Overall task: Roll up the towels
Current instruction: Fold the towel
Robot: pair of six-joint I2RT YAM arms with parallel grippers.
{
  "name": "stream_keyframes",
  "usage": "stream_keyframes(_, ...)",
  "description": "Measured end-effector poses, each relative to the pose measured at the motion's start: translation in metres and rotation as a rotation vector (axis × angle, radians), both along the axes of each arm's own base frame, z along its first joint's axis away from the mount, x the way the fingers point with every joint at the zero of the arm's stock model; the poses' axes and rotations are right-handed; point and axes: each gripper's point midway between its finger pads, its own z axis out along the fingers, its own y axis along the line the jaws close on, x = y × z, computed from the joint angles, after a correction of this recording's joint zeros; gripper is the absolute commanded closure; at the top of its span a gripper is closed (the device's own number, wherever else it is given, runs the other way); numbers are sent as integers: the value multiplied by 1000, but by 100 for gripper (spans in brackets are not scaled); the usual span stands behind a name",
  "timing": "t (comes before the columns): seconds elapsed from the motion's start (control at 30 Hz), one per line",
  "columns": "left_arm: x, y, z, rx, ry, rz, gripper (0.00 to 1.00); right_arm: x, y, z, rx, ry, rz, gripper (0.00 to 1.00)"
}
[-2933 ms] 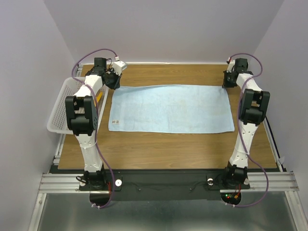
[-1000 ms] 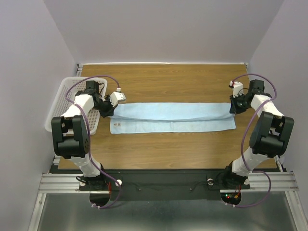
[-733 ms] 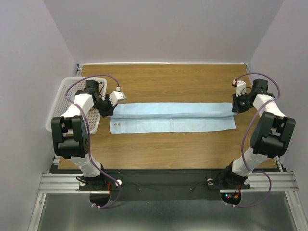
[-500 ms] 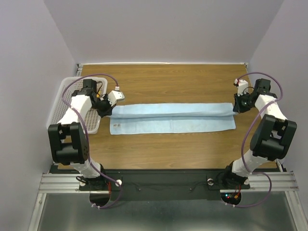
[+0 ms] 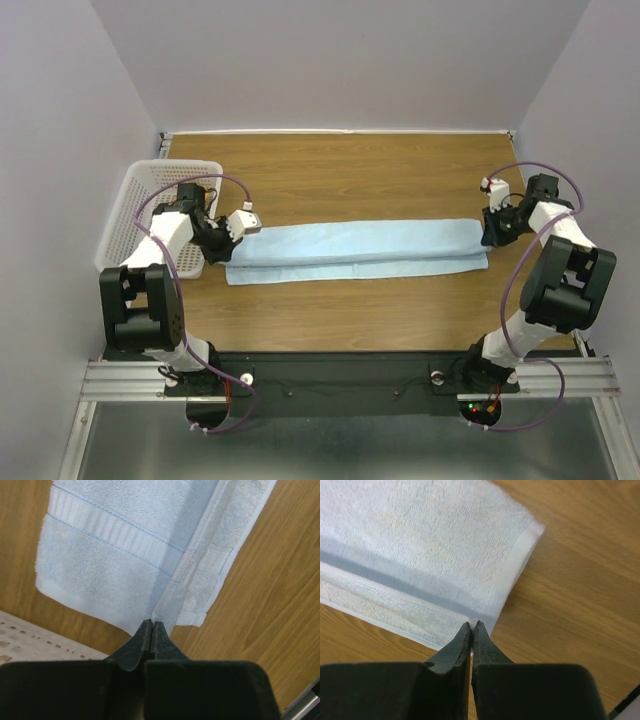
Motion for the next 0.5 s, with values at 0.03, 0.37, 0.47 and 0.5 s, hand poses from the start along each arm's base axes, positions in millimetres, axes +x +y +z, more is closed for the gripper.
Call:
stream_keyframes(0.03,-2,-1,-3,2,10,-1,100,-2,1,-5,5,15,2,99)
stream_keyframes(0.37,-4,-4,-18,43,19,20,100,-7,1,-26,31,80,-1,99)
stream_keyframes(0.47,-2,-4,-18,49,14,28,100,-7,1,-26,32,81,-3,99)
stream_keyframes(0.5,-1,-4,-18,48,13,32,100,-7,1,-26,32,80,-3,99)
